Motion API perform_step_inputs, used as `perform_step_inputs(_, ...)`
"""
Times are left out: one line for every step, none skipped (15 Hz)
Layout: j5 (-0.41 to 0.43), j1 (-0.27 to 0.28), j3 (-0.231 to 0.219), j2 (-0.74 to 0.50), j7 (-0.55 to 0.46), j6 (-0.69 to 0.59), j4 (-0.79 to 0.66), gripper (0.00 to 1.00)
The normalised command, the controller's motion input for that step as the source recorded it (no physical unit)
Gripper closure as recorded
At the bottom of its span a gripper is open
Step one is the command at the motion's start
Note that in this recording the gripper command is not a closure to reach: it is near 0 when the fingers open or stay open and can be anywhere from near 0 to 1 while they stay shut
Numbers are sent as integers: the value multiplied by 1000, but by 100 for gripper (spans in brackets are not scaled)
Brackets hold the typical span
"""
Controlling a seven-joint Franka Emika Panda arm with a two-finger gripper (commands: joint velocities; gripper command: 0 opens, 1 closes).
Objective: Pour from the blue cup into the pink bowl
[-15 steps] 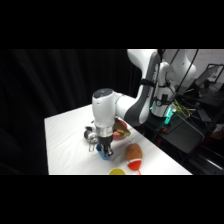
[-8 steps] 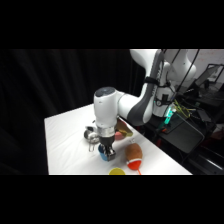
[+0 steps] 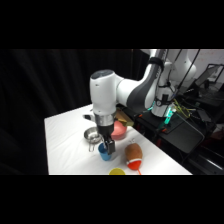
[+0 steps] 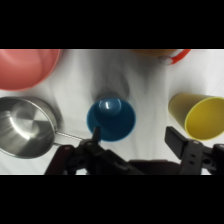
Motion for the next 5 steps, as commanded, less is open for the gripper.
perform_step_inputs(-200,-64,-46,-654,237,-547,-50,0)
perform_step_inputs(-254,-80,-37,-692,249,-553,-68,0)
perform_step_inputs(-267,-105,-10,-666,240,-519,-76,0)
perform_step_inputs(-237,-146,29,-625,159,-488,-91,0)
perform_step_inputs(-249,-163,50,-525,149,-471,-73,0)
